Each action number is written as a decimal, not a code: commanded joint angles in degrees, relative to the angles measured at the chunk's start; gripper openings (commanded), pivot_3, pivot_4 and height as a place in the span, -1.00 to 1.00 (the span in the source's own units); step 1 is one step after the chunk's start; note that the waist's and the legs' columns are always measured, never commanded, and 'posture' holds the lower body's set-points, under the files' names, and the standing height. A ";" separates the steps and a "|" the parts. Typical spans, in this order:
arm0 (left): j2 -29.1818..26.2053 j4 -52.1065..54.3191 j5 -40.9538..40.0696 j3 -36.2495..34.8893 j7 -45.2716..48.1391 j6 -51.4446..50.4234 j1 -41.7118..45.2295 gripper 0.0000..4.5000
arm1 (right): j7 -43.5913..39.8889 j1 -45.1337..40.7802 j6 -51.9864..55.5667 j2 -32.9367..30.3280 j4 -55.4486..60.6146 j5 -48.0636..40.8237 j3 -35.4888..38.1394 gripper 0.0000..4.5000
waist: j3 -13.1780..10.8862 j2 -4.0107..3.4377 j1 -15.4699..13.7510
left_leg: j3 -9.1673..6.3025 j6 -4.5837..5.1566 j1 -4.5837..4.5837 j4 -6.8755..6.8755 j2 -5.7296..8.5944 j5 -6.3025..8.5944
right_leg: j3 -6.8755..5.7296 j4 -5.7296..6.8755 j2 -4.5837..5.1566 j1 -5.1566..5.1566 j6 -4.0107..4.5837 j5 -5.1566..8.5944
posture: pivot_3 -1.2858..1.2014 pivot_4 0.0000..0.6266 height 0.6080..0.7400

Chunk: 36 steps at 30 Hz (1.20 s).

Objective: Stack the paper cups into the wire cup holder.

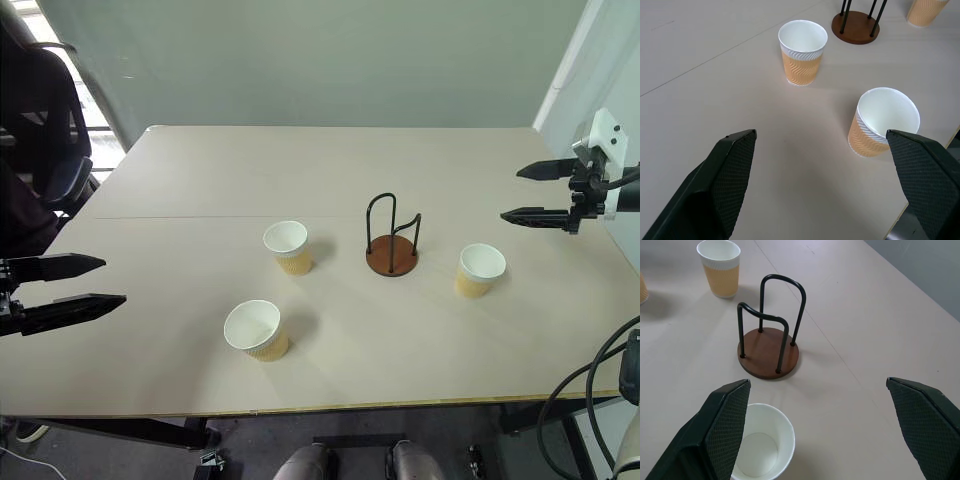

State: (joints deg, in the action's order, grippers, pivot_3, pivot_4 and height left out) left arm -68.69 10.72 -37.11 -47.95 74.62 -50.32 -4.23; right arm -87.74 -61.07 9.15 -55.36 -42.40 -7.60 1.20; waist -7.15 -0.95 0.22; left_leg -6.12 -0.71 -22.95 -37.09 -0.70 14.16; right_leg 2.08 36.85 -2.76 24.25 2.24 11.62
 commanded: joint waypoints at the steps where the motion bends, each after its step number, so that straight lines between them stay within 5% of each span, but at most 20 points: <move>1: -1.32 0.00 -0.60 -0.40 -0.22 -0.13 0.92 0.98 | 0.06 -0.42 0.11 -1.11 1.93 -1.23 1.31 1.00 | 0.00 0.00 0.00 | 0.00 0.00 0.00 0.00 0.00 0.00 | 0.00 0.00 0.00 0.00 0.00 0.00 | 0.03 -0.52 1.00; 7: -1.34 -0.04 -0.81 0.07 -0.30 -0.29 1.66 0.98 | 1.21 0.83 -0.36 -1.05 3.45 -0.54 0.90 1.00 | 0.00 0.01 -0.01 | 0.00 0.00 0.00 0.00 0.00 0.00 | 0.00 0.00 0.00 0.00 0.00 0.00 | 0.03 -0.52 1.00; 22: -2.49 7.21 -8.31 8.31 -4.68 -2.12 13.40 0.98 | 13.24 21.72 31.82 4.26 48.33 -14.67 0.91 1.00 | 0.00 0.09 -0.12 | 0.09 -0.07 0.00 -0.06 -0.01 -0.21 | 0.02 -0.03 -0.02 -0.07 -0.08 -0.03 | 0.03 -0.52 1.00; 36: -2.90 9.69 -5.64 10.66 -7.32 1.18 13.45 0.98 | 30.50 26.11 48.45 13.36 58.17 -16.29 -7.58 1.00 | 0.03 0.22 -0.08 | 0.13 -0.03 0.02 -0.03 -0.02 -0.24 | 0.04 -0.06 -0.04 -0.06 -0.22 0.02 | 0.03 -0.52 1.00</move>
State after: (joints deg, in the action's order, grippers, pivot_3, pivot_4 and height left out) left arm -70.95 19.10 -43.17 -35.24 67.33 -50.13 9.07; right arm -60.61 -33.29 56.34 -43.12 15.12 -24.20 -6.37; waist -7.12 -0.72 0.14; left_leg -5.99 -0.74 -22.92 -37.12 -0.72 13.91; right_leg 2.12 36.79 -2.79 24.18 2.02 11.65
